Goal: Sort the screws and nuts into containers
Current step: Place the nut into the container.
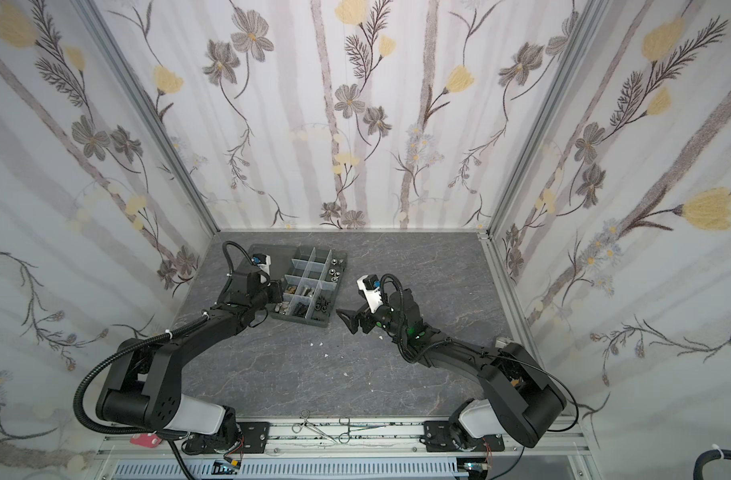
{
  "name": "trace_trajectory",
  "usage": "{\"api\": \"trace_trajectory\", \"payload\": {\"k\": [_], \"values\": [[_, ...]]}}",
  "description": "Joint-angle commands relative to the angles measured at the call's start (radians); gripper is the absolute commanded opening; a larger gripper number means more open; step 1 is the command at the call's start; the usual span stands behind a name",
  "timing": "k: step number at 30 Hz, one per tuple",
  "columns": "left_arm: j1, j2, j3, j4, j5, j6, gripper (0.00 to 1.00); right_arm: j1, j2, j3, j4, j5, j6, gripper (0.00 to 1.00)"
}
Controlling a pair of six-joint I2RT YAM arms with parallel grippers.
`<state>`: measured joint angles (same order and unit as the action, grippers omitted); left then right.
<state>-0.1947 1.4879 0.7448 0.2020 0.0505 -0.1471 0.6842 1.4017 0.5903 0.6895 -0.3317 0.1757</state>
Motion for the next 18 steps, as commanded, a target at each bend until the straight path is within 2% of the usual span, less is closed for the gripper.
{"api": "trace_trajectory", "payload": {"k": [1, 9, 12, 15, 18], "values": [[0.002, 0.037, 0.019, 0.006, 0.074, -0.015, 0.09, 0.000, 0.009, 0.006, 0.055, -0.013, -0.041, 1.00], [-0.026, 0.118, 0.062, 0.049, 0.100, -0.010, 0.12, 0.000, 0.037, 0.002, 0.098, -0.016, -0.029, 1.00], [-0.033, 0.153, 0.091, 0.028, 0.086, -0.001, 0.25, 0.000, 0.045, 0.003, 0.105, -0.020, -0.025, 1.00], [-0.039, 0.158, 0.101, 0.019, 0.050, -0.002, 0.31, 0.001, 0.037, -0.002, 0.111, -0.018, -0.027, 1.00], [-0.039, 0.133, 0.088, 0.047, 0.040, 0.000, 0.46, -0.001, 0.020, -0.009, 0.110, -0.004, -0.038, 1.00]]}}
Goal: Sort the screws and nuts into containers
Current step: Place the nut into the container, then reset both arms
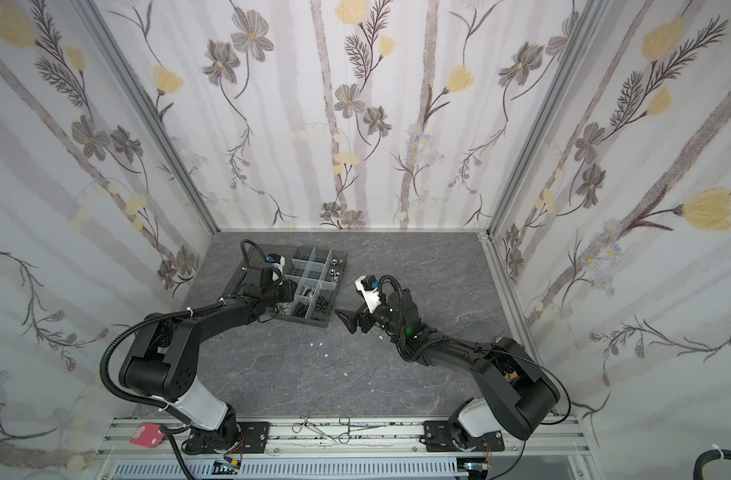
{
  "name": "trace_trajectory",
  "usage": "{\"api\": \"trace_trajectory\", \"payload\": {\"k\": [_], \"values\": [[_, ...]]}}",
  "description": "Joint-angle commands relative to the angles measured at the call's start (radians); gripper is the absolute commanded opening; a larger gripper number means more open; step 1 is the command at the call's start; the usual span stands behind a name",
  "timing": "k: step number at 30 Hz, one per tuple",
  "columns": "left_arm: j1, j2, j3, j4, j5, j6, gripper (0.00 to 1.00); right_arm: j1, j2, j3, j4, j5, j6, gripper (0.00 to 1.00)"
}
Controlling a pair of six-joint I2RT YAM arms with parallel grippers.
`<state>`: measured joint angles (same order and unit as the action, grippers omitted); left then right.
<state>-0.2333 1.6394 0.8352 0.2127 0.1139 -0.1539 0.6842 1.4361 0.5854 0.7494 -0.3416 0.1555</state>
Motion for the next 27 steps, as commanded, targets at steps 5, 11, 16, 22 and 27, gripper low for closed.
{"api": "trace_trajectory", "payload": {"k": [5, 11, 16, 22, 27], "values": [[-0.013, -0.126, -0.048, 0.089, -0.098, -0.007, 0.56, -0.001, -0.067, -0.033, 0.054, 0.072, -0.016, 1.00], [-0.018, -0.476, -0.363, 0.521, -0.167, 0.002, 0.88, -0.029, -0.180, -0.120, 0.072, 0.353, 0.003, 1.00], [-0.018, -0.673, -0.524, 0.608, -0.427, 0.019, 1.00, -0.093, -0.314, -0.199, 0.071, 0.693, -0.010, 1.00], [-0.016, -0.810, -0.565, 0.349, -0.698, 0.005, 1.00, -0.163, -0.475, -0.228, -0.124, 0.977, -0.129, 1.00], [-0.009, -0.860, -0.665, 0.314, -0.769, -0.028, 1.00, -0.229, -0.589, -0.341, -0.162, 1.039, -0.165, 1.00]]}}
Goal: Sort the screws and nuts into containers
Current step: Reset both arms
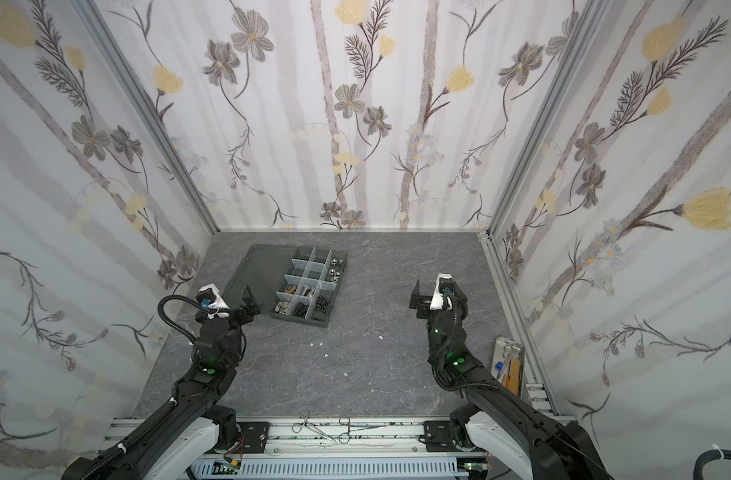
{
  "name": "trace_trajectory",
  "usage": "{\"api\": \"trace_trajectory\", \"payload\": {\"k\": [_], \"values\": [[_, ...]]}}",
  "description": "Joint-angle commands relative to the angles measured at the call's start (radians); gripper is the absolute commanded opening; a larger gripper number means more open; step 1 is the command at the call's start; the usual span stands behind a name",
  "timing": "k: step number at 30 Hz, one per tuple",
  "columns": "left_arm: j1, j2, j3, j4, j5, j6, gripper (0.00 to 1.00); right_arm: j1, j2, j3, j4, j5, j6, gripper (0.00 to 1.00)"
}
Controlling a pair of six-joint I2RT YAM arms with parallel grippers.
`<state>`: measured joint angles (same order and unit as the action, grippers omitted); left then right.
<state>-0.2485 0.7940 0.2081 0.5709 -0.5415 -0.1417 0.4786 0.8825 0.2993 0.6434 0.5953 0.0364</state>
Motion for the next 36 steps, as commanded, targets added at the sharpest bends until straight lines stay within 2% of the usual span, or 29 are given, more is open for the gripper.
{"api": "trace_trajectory", "payload": {"k": [1, 3, 5, 7, 9, 15, 19, 20, 21, 22, 25, 27, 30, 32, 36], "values": [[0.011, -0.018, -0.070, -0.012, -0.117, -0.044, 1.00, -0.050, -0.052, -0.097, -0.032, 0.097, -0.039, 1.00], [0.027, -0.015, -0.138, 0.098, -0.082, -0.031, 1.00, -0.099, -0.068, -0.157, -0.012, 0.076, -0.013, 1.00], [0.054, 0.023, -0.218, 0.289, -0.024, -0.016, 1.00, -0.159, -0.054, -0.206, 0.053, -0.005, -0.009, 1.00], [0.069, 0.054, -0.219, 0.338, 0.042, 0.008, 1.00, -0.198, -0.002, -0.225, 0.106, -0.012, 0.016, 1.00], [0.077, 0.116, -0.219, 0.419, 0.051, 0.029, 1.00, -0.228, 0.058, -0.241, 0.183, -0.035, 0.025, 1.00], [0.109, 0.347, -0.175, 0.641, 0.145, 0.102, 1.00, -0.278, 0.256, -0.231, 0.467, -0.070, -0.038, 1.00], [0.120, 0.546, -0.180, 0.927, 0.310, 0.137, 1.00, -0.322, 0.359, -0.233, 0.644, -0.106, -0.042, 1.00], [0.114, 0.580, -0.173, 0.947, 0.331, 0.168, 1.00, -0.334, 0.388, -0.242, 0.702, -0.108, -0.029, 1.00], [0.115, 0.602, -0.169, 0.964, 0.328, 0.170, 1.00, -0.348, 0.410, -0.240, 0.723, -0.127, 0.001, 0.99], [0.119, 0.638, -0.175, 1.018, 0.308, 0.165, 1.00, -0.378, 0.444, -0.238, 0.745, -0.201, 0.021, 1.00], [0.134, 0.806, -0.204, 1.240, 0.292, 0.146, 1.00, -0.408, 0.575, -0.233, 0.876, -0.324, 0.011, 0.99], [0.134, 0.856, -0.161, 1.221, 0.306, 0.165, 1.00, -0.411, 0.647, -0.247, 0.986, -0.344, -0.003, 0.99], [0.134, 0.816, -0.105, 1.065, 0.295, 0.155, 1.00, -0.415, 0.602, -0.235, 0.888, -0.347, 0.008, 1.00], [0.135, 0.807, -0.054, 0.956, 0.284, 0.152, 1.00, -0.419, 0.624, -0.214, 0.886, -0.346, 0.010, 1.00], [0.193, 0.794, 0.029, 0.779, 0.357, 0.102, 1.00, -0.437, 0.616, -0.094, 0.638, -0.353, 0.035, 1.00]]}}
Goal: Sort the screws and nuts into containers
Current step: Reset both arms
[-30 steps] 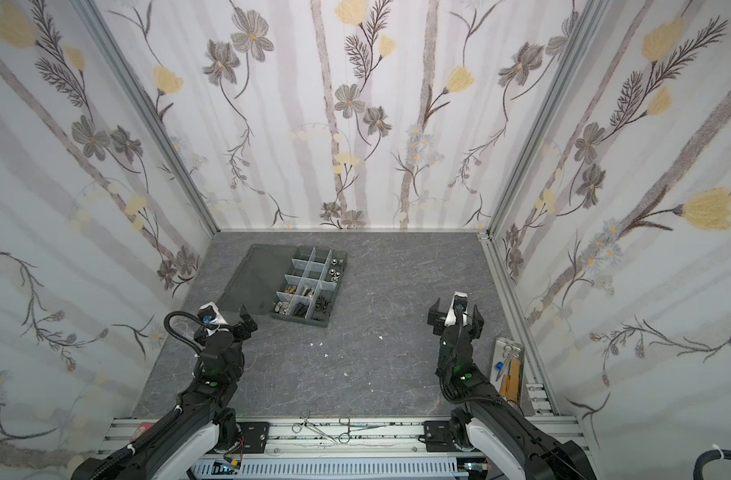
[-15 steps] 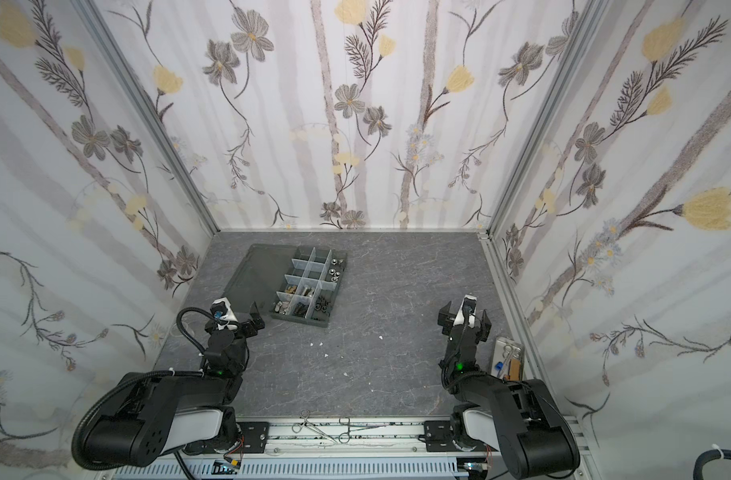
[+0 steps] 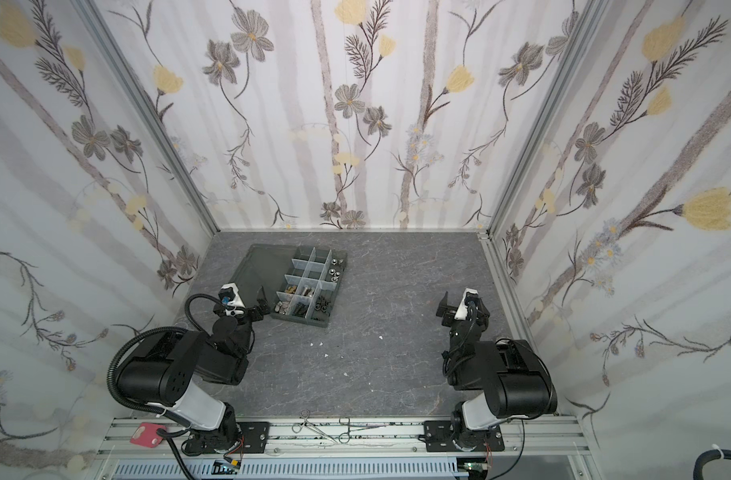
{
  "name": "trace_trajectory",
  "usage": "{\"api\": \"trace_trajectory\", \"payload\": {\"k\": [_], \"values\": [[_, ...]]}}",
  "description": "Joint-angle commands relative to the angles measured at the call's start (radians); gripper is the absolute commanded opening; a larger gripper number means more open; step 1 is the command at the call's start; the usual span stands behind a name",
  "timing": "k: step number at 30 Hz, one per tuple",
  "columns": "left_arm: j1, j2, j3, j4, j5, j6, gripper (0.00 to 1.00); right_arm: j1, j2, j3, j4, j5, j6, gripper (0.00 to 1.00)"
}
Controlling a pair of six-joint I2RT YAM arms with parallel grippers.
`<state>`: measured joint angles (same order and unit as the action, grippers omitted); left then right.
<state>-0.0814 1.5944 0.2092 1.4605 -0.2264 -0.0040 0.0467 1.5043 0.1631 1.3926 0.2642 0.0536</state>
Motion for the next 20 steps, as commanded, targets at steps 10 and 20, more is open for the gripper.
{"api": "trace_trajectory", "payload": {"k": [10, 20], "values": [[0.038, -0.008, 0.034, -0.125, 0.058, -0.050, 1.00, 0.001, 0.005, 0.023, -0.051, -0.041, -0.006, 1.00], [0.040, -0.008, 0.031, -0.122, 0.059, -0.050, 1.00, -0.001, 0.005, 0.030, -0.065, -0.041, -0.001, 1.00]]}}
